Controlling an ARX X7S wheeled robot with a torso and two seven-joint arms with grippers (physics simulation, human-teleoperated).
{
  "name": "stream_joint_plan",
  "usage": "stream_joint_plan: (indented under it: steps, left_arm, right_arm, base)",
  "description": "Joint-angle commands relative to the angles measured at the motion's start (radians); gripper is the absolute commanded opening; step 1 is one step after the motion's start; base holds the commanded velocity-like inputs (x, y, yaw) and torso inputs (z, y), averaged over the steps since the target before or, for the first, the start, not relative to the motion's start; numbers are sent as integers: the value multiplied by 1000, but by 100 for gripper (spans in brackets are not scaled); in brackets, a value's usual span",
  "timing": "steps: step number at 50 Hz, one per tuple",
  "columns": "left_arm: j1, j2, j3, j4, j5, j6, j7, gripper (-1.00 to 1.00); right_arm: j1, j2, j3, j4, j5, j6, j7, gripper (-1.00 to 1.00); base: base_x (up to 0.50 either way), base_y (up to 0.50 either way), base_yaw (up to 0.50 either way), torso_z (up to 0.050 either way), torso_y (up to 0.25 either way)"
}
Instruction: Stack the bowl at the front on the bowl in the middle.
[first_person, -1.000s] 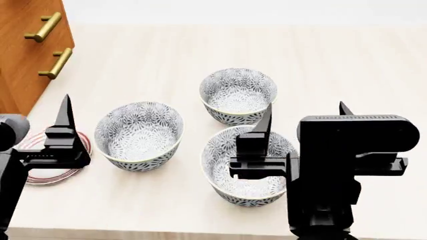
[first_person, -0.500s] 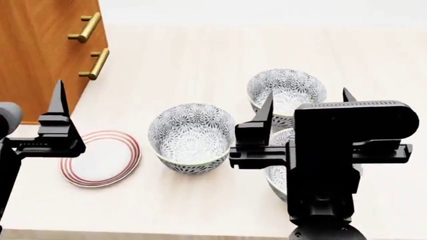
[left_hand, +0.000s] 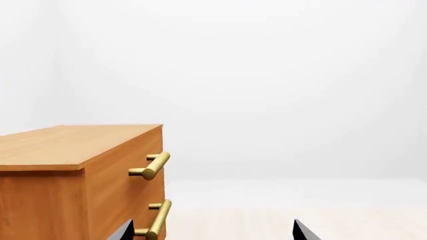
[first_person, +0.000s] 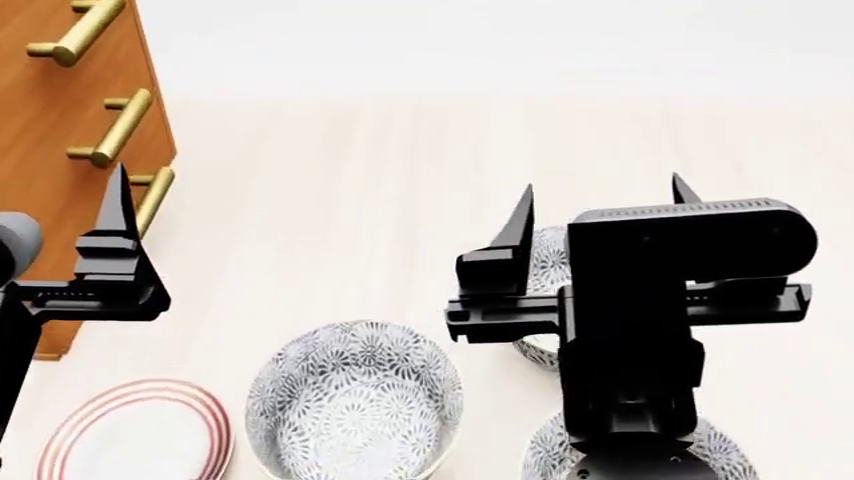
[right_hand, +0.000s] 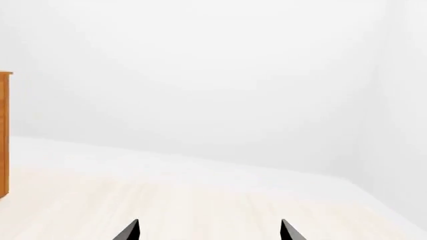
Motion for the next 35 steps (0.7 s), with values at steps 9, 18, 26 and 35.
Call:
stream_joint_plan:
  steps: [9, 18, 26, 35]
  left_arm:
    - [2, -8, 5, -3, -12, 12, -8, 100]
    - [3, -10, 9, -6, -19, 12, -12, 100]
    - [4, -13, -5, 4, -34, -4, -18, 100]
    - [-5, -14, -12, 29, -51, -30, -27, 100]
  right_arm:
    - [7, 9, -11, 1, 8, -1, 7, 100]
    - [52, -36, 55, 19, 27, 104, 41, 100]
    - [292, -20, 151, -35, 76, 481, 20, 100]
    - [548, 229, 263, 278, 1022, 527, 714, 100]
  base:
    - [500, -31, 0, 0, 2]
    - [111, -4, 0, 0, 0]
    - [0, 0, 0, 0, 0]
    - [0, 0, 0, 0, 1]
